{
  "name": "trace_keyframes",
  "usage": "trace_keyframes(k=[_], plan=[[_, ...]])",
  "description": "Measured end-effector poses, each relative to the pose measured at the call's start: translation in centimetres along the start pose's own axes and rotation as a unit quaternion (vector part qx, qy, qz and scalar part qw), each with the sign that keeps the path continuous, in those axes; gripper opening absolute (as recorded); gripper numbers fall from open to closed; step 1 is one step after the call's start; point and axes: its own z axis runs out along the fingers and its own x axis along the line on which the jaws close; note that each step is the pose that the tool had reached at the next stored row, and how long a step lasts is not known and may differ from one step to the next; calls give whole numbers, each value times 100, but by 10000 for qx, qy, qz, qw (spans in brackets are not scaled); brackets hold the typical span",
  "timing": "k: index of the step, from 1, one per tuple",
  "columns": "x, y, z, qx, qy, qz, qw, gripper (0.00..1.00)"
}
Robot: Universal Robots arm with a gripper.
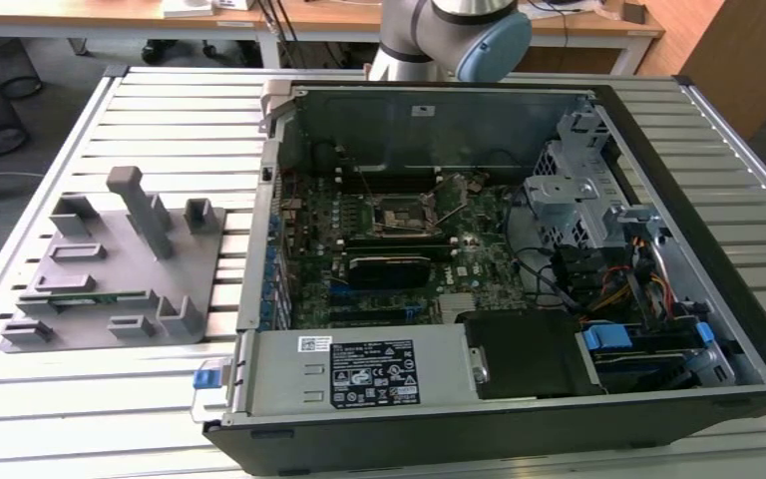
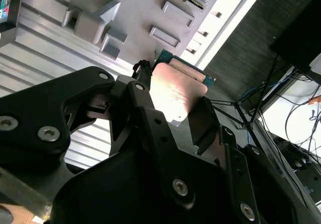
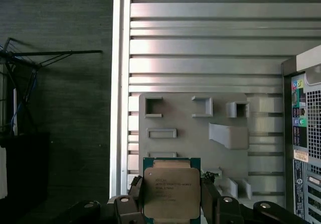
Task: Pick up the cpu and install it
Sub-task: 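Pick up the cpu and move it towards the insertion slot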
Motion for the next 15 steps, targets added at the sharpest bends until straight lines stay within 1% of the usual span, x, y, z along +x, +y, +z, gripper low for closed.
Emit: trace_keyframes(k=[15], plan=[[-223,2,1,4,0,0,10000,54]])
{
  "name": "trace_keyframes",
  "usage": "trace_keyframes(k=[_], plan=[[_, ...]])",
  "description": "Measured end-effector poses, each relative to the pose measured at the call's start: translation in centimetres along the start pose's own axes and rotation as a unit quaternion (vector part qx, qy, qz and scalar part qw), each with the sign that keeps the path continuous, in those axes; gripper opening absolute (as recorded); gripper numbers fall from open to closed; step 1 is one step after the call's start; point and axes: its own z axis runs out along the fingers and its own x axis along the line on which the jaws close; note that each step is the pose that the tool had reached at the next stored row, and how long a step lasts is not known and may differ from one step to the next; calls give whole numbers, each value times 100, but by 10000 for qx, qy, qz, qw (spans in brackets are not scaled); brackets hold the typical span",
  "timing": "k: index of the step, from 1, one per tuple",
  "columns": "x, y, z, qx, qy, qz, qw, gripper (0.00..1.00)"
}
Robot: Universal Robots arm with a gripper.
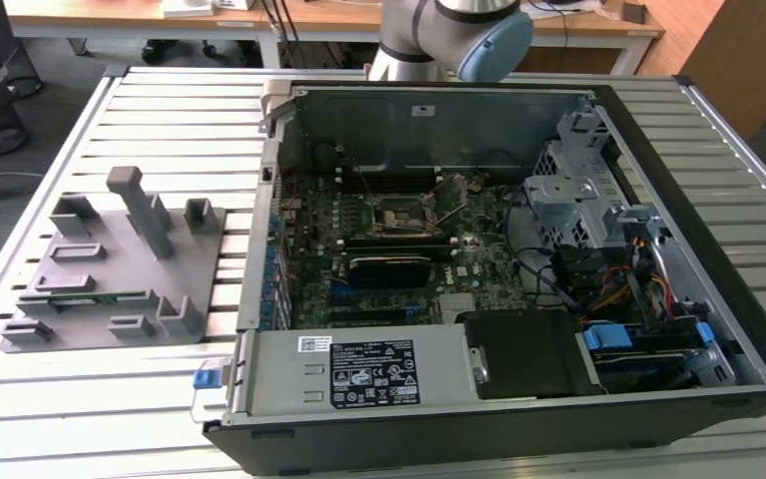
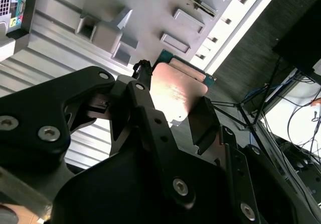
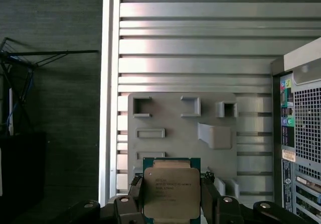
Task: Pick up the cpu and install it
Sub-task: 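Pick up the cpu and move it towards the insertion slot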
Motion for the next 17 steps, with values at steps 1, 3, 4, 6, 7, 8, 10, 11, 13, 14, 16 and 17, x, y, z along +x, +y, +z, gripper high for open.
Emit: trace_keyframes(k=[1,3,4,6,7,8,10,11,13,14,16,17], plan=[[-12,0,0,0,0,0,10000,54],[-37,0,-1,0,1,0,10000,54],[-49,0,0,0,0,0,10000,54],[-71,1,0,0,0,0,10000,54],[-82,1,0,0,0,0,10000,54],[-93,1,0,0,0,0,10000,54],[-115,1,0,0,0,0,10000,54],[-127,1,0,0,0,0,10000,54],[-151,1,0,0,0,0,10000,54],[-163,1,0,0,0,0,10000,54],[-186,1,0,0,0,0,10000,54],[-198,1,0,0,0,0,10000,54]])
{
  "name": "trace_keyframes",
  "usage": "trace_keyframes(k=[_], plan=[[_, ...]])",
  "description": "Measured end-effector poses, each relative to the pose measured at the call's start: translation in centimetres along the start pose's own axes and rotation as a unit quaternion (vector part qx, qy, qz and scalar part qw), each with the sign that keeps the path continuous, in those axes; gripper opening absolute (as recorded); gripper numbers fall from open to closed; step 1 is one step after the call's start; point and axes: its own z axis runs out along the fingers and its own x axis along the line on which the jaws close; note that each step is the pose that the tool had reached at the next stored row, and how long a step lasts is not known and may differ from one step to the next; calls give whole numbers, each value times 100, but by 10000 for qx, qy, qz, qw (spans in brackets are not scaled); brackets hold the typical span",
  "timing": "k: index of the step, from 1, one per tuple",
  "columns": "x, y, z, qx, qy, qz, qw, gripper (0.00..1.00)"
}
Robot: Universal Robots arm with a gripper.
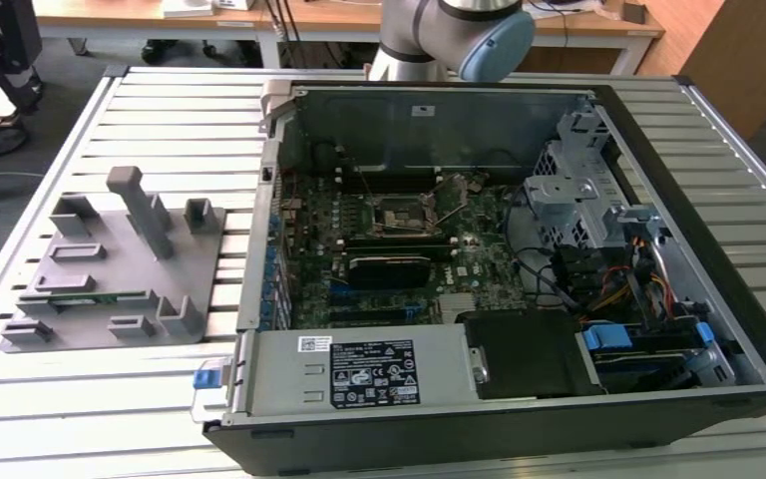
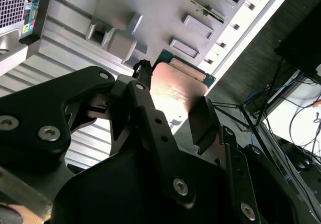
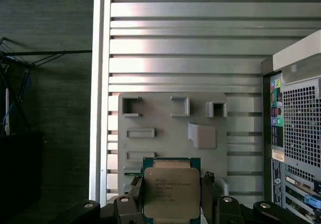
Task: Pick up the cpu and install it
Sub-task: 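Pick up the cpu and move it towards the insertion slot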
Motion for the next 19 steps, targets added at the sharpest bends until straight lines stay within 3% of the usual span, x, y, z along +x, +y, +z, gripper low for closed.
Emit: trace_keyframes(k=[19], plan=[[-224,2,1,0,0,0,10000,54]])
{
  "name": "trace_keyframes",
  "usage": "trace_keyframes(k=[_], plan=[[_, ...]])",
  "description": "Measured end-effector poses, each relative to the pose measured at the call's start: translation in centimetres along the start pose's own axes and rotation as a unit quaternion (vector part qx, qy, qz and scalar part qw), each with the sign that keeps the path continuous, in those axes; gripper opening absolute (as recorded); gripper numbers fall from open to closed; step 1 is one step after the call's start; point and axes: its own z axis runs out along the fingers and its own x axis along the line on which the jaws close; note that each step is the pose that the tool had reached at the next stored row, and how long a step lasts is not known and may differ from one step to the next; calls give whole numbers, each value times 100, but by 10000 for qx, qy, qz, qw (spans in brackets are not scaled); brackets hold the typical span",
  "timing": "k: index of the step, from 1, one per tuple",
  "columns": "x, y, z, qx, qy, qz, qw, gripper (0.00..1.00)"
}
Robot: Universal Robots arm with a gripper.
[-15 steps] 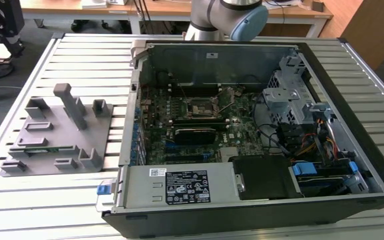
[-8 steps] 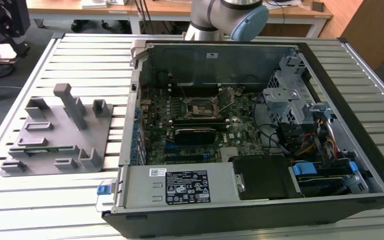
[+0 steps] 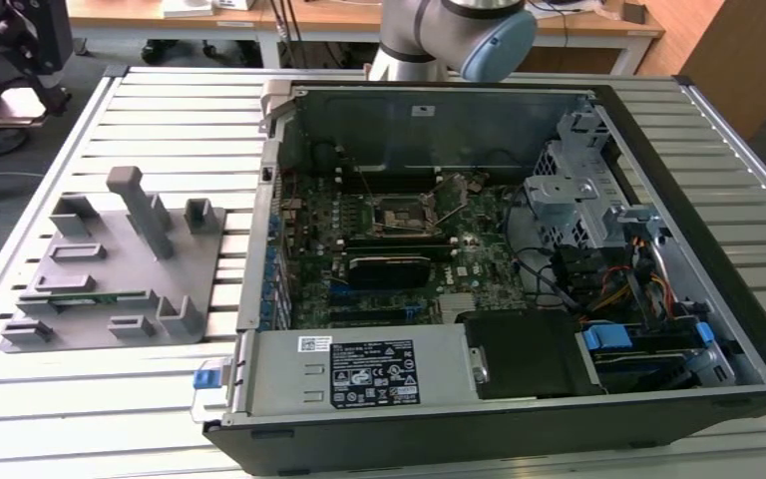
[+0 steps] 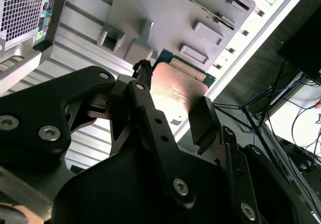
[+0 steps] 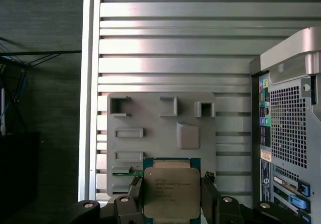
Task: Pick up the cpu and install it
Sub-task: 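Pick up the cpu and move it towards the insertion slot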
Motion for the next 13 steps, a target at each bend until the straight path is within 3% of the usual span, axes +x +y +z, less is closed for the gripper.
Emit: trace_keyframes(k=[13], plan=[[-119,1,3,0,0,0,10000,54]])
